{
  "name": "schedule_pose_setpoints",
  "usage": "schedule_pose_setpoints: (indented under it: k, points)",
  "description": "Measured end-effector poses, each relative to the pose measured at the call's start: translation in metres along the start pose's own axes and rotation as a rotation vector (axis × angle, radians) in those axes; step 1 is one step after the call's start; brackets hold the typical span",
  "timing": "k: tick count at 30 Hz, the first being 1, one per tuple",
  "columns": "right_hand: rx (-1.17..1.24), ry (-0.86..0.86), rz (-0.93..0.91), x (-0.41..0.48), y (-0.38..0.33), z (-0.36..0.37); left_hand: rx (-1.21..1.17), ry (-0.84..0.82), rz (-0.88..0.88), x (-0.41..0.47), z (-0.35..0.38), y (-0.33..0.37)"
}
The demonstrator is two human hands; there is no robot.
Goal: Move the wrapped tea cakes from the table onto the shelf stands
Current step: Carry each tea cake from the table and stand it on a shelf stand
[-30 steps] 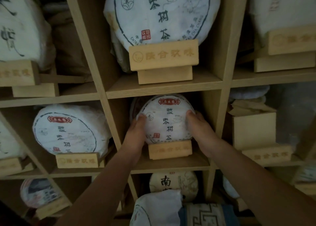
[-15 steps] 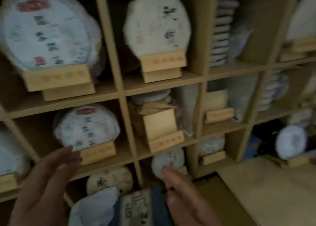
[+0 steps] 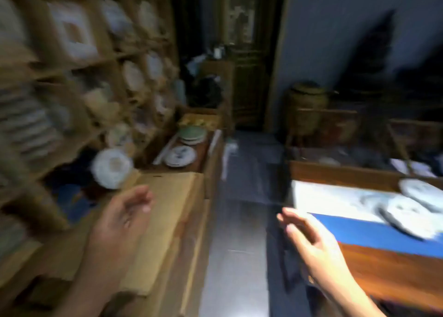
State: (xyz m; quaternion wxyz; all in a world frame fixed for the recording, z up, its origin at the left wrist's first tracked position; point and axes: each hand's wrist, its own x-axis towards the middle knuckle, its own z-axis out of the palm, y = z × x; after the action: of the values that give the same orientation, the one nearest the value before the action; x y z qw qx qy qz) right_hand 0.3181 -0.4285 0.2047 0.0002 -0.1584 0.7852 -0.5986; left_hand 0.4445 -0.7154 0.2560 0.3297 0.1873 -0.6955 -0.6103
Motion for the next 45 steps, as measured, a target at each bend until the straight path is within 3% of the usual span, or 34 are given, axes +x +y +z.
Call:
schedule_pose_setpoints:
  k: [4, 10, 16, 27, 35, 45]
  points:
    - [0.09, 0.331, 0.105, -0.006, 0.066, -0.129, -0.027, -0.255, 0.043, -0.004, 0.161, -0.014]
    - [0.178, 0.502, 0.267, -0.026, 0.129, -0.263, -0.014, -0.541, -0.082, -0.062, 0.374, -0.054]
    - [0.19, 0.688, 0.399, -0.027, 0.181, -0.368, 0.031, -0.756, -0.162, -0.111, 0.528, -0.078]
    - [0.166, 0.771, 0.682, 0.053, 0.34, -0.495, 0.159, -0.778, -0.455, -0.092, 0.765, -0.195]
    - [0.013, 0.54, 0.769, 0.171, 0.418, -0.547, 0.314, -0.705, -0.778, -0.07, 0.857, -0.254]
    - [-0.182, -0.082, 0.756, 0.305, 0.515, -0.548, 0.31, -0.476, -1.004, -0.09, 0.889, -0.291]
